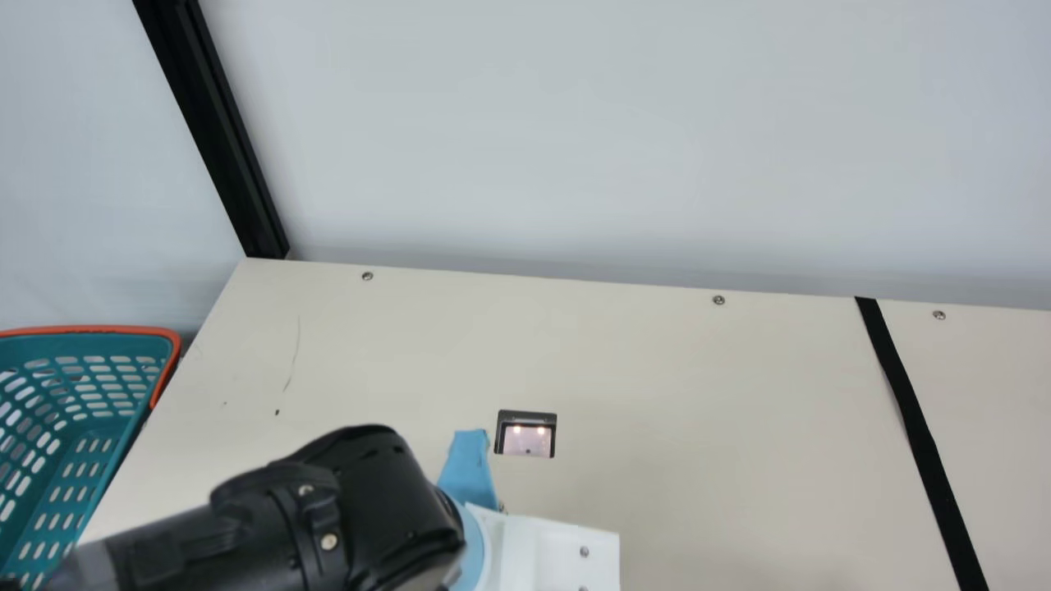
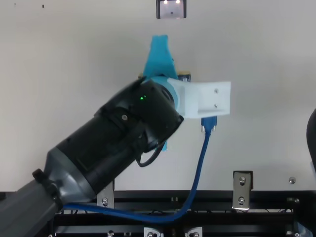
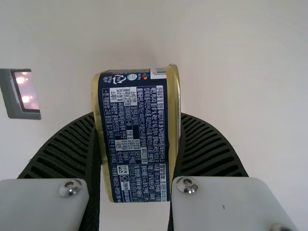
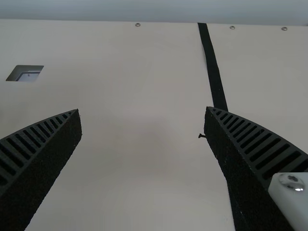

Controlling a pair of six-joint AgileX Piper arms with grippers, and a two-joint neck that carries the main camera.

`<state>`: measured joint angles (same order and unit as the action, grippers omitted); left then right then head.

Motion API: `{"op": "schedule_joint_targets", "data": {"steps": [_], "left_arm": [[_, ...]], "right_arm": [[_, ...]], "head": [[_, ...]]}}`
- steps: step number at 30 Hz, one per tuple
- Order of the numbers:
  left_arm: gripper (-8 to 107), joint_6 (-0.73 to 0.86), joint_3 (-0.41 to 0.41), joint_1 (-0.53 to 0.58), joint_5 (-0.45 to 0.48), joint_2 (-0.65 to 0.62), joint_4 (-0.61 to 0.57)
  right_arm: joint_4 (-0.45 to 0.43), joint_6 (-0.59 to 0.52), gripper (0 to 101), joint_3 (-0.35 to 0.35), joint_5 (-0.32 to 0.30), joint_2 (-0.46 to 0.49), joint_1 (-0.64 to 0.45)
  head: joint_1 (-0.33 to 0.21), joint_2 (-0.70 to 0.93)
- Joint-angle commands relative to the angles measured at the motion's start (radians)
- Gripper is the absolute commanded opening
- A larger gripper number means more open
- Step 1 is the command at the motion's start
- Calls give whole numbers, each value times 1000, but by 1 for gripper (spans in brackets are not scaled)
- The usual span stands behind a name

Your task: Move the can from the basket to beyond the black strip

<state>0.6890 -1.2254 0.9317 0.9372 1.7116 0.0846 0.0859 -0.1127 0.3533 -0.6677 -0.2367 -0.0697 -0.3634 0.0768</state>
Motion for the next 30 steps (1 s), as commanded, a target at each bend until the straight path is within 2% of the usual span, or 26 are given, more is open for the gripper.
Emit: {"op": "schedule_joint_targets", "data": {"steps": [1,2,9,16,19,23,30], "left_arm": [[69,12,5,6,-1,1,2],[90,15,7,8,-2,1,1],[90,21,13,-1,7,-52,-51],[90,-34,13,-73,-9,-194,-171],[90,-119,28,-130,-60,-266,-185],[90,-266,71,-218,-161,-352,-146],[90,-532,182,-370,-352,-477,13]], "right_arm": [[0,0,101,0,0,0,0],[0,0,101,0,0,0,0],[0,0,101,0,0,0,0],[0,0,101,0,0,0,0],[0,0,101,0,0,0,0],[0,0,101,0,0,0,0],[-6,4,101,11,14,-17,2]], "head": [[-3,-2],[-3,-2],[-3,-2],[-3,-2],[-3,-2],[-3,-2],[-3,-2]]}}
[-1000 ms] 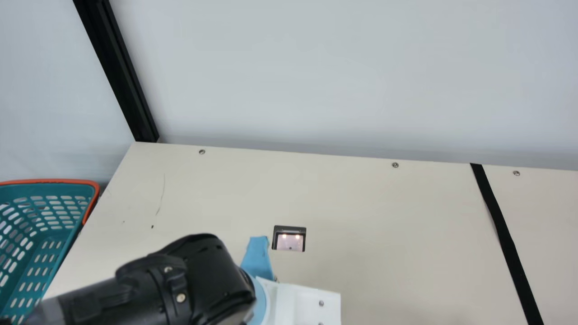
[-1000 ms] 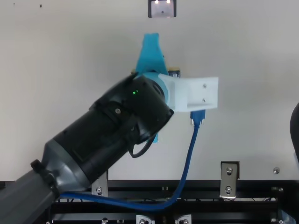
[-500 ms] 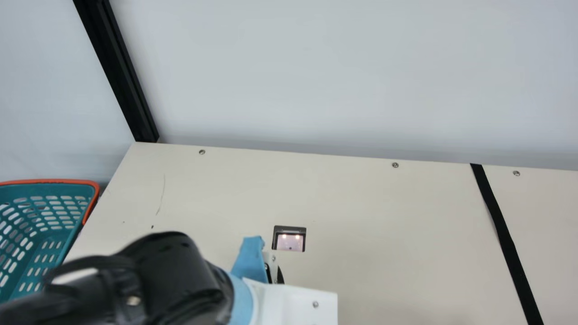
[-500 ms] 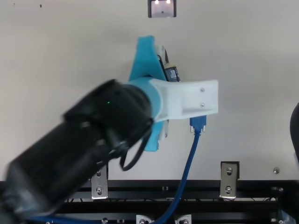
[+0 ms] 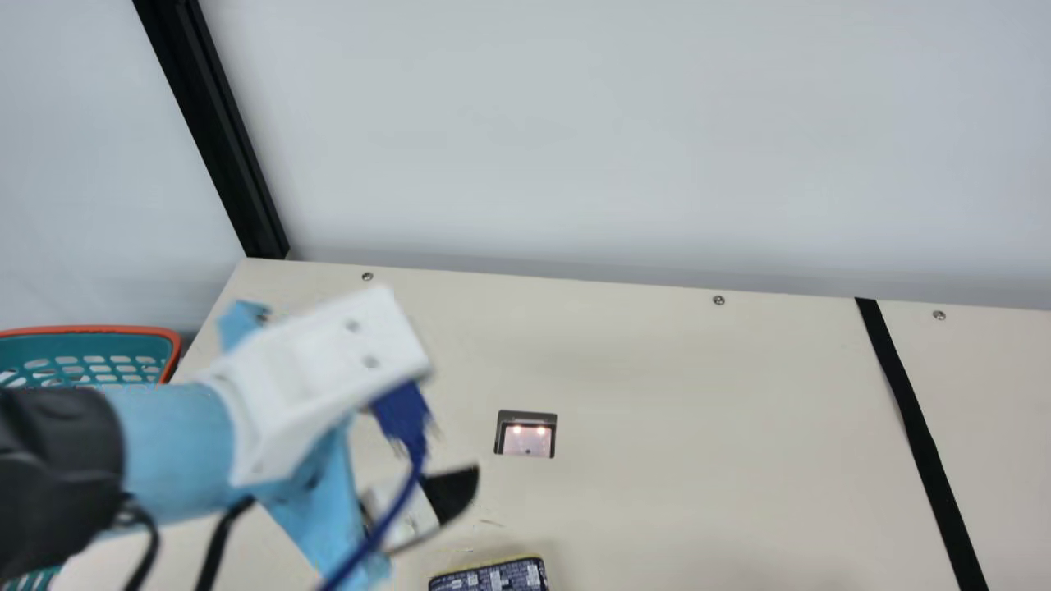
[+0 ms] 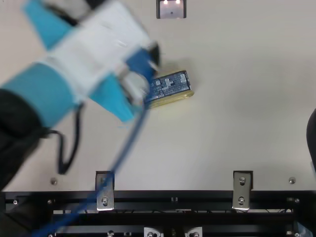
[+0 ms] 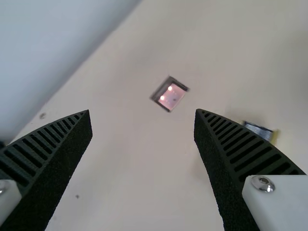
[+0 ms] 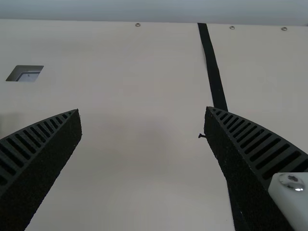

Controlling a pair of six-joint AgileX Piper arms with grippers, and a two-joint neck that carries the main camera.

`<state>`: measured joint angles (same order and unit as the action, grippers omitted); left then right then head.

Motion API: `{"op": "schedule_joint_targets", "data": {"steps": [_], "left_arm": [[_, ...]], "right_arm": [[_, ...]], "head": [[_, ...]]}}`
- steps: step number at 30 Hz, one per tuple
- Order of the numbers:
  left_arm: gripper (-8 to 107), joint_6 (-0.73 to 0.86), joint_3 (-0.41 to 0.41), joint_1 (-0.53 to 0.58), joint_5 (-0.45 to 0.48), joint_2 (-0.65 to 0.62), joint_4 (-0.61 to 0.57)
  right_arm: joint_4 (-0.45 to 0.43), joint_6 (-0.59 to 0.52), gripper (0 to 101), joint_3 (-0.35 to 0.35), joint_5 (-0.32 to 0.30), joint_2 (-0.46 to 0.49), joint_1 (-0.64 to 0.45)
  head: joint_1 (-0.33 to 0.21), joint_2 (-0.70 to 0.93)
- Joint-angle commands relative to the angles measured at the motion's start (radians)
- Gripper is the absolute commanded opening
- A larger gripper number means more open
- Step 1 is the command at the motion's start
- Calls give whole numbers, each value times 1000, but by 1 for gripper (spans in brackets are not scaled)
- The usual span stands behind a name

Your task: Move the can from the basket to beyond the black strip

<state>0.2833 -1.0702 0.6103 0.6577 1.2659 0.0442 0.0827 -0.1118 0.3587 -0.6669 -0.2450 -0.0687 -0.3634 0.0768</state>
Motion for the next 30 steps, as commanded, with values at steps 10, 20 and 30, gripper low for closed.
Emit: {"op": "schedule_joint_targets", "data": {"steps": [10,20,30], "left_arm": [[90,-401,194,-240,-242,-176,257],[90,-551,389,-429,-335,-301,369],[90,-563,411,-452,-342,-314,375]], "right_arm": [[-67,17,101,156,114,-199,18],[-101,-1,101,336,149,-397,23],[9,-154,101,460,153,-589,-7]], "head": [[-3,-2],[-3,-2],[-3,-2]]}}
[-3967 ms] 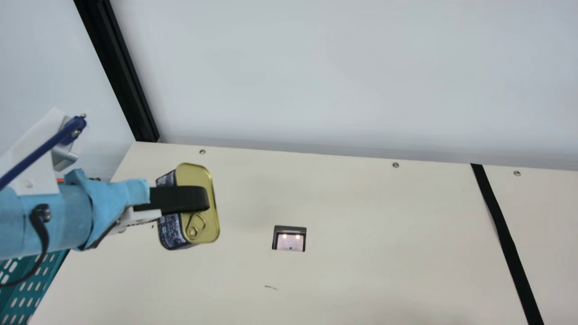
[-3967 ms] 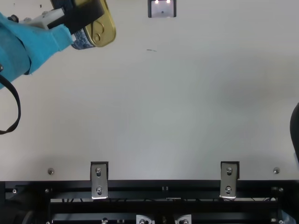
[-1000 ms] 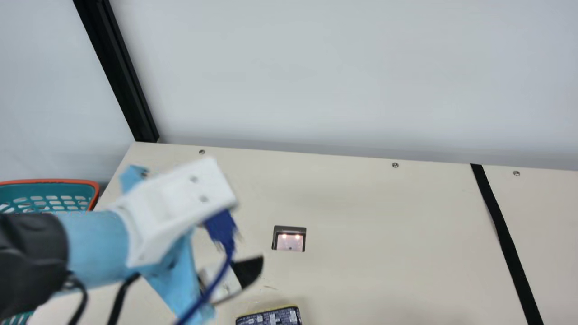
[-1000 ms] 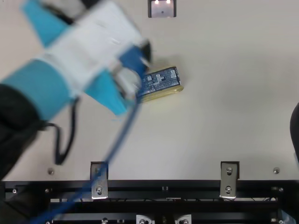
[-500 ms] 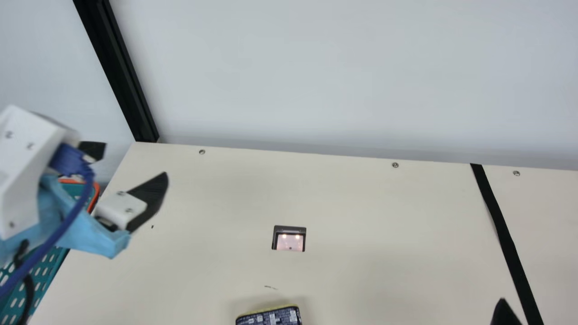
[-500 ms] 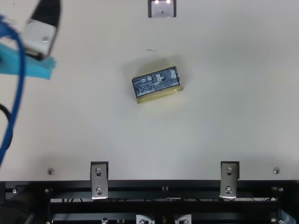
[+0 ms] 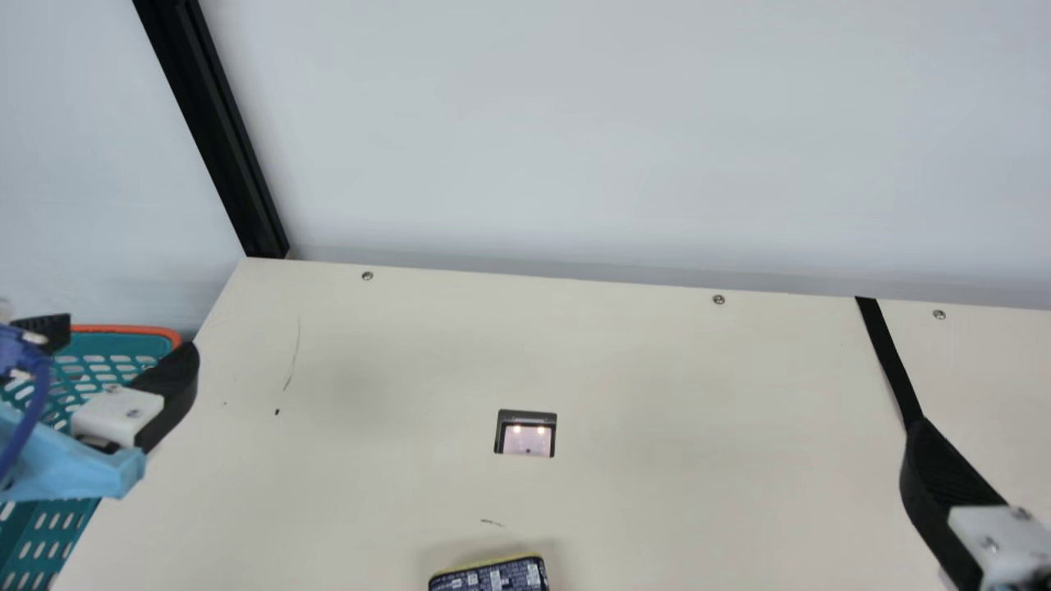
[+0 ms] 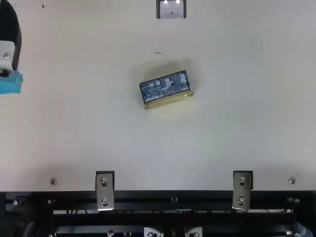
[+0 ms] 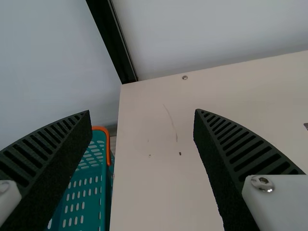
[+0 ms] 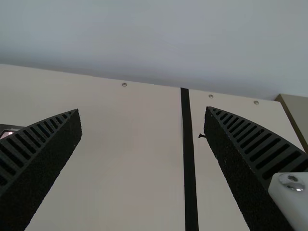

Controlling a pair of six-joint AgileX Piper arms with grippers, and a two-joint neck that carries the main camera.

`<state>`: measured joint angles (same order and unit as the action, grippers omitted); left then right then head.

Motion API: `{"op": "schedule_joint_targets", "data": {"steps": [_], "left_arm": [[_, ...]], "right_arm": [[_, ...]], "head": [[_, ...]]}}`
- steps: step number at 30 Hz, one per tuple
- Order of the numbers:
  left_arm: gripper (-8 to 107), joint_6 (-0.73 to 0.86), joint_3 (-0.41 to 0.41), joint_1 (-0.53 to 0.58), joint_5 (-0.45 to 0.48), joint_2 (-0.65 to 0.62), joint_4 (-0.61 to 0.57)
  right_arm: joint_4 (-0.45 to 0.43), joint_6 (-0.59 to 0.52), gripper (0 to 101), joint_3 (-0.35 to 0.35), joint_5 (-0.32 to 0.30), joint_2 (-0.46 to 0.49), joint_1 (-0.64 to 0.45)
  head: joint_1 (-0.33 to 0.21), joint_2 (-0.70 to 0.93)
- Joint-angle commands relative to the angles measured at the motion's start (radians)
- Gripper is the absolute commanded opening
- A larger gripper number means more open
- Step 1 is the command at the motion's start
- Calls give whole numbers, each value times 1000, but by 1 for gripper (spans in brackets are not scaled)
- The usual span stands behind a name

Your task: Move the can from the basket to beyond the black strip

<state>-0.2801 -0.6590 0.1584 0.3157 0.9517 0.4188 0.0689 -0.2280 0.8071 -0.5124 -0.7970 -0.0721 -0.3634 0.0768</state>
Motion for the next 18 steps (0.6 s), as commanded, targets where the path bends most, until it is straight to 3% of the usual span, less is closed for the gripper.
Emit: {"op": "schedule_joint_targets", "data": {"steps": [1,18], "left_arm": [[90,0,0,0,0,0,0],[90,0,0,0,0,0,0]], "right_arm": [[41,-60,101,20,-2,-56,-9],[360,-477,101,128,-33,-365,-107]], "head": [[-3,-2],[-3,-2]]}}
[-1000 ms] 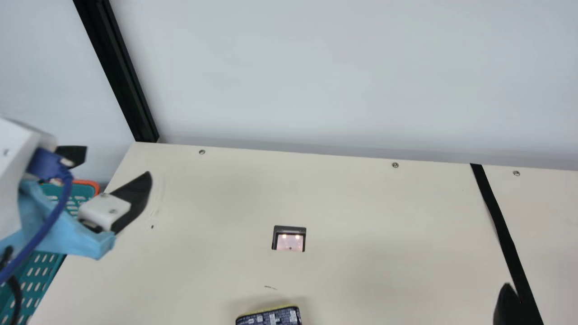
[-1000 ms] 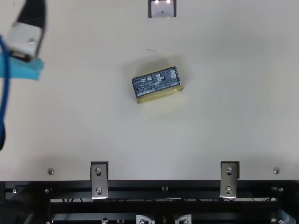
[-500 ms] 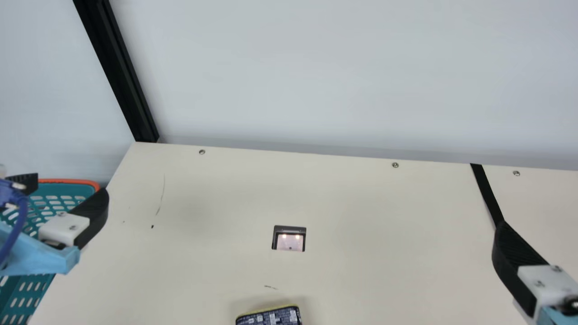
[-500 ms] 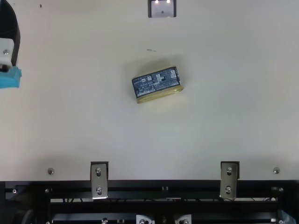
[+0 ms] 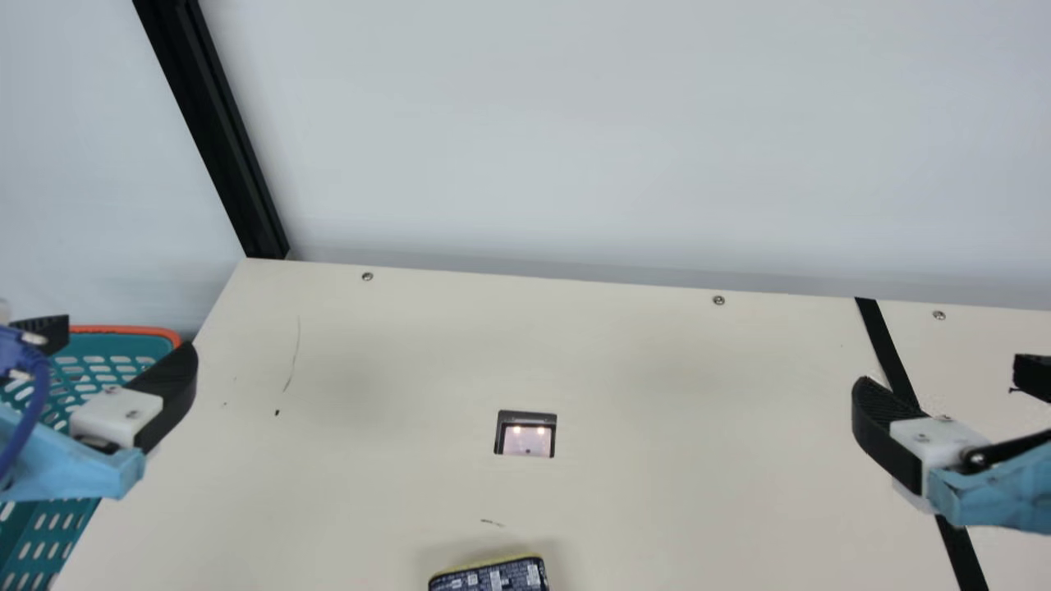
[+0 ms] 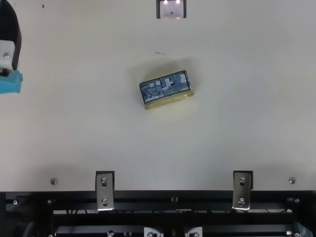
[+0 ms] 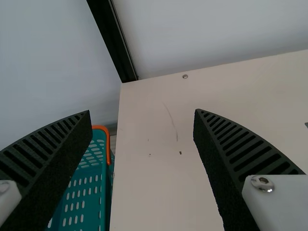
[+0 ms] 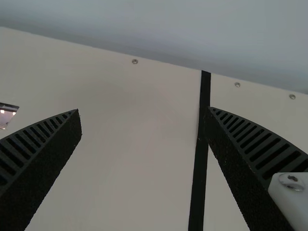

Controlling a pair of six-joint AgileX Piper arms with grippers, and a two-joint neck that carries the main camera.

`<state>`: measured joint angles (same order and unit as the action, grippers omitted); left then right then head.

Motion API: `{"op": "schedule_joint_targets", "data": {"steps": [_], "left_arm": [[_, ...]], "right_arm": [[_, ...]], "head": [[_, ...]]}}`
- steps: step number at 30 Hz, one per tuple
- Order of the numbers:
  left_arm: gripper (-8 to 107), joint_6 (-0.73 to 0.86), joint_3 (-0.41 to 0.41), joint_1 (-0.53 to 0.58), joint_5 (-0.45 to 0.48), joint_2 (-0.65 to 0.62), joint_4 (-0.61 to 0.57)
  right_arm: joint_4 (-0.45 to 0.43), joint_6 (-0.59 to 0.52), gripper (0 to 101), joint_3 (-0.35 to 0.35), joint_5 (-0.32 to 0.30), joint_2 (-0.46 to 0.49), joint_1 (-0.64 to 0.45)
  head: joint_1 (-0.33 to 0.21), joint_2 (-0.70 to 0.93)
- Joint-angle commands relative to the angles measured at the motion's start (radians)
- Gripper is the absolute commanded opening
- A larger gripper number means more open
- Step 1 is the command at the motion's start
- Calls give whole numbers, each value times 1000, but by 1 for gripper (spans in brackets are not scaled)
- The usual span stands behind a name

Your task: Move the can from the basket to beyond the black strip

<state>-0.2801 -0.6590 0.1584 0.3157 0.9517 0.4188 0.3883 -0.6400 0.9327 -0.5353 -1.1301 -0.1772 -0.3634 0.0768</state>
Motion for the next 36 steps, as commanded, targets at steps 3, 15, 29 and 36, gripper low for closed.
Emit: {"op": "schedule_joint_targets", "data": {"steps": [3,15,29,36], "left_arm": [[90,0,0,0,0,0,0],[90,0,0,0,0,0,0],[90,0,0,0,0,0,0],[90,0,0,0,0,0,0]], "right_arm": [[111,-149,101,12,-31,-82,-8],[467,-598,101,38,-246,-266,-116],[608,-955,101,15,-578,-415,-255],[600,-1040,101,-11,-683,-449,-267]], "head": [[-3,-2],[-3,-2],[-3,-2],[-3,-2]]}}
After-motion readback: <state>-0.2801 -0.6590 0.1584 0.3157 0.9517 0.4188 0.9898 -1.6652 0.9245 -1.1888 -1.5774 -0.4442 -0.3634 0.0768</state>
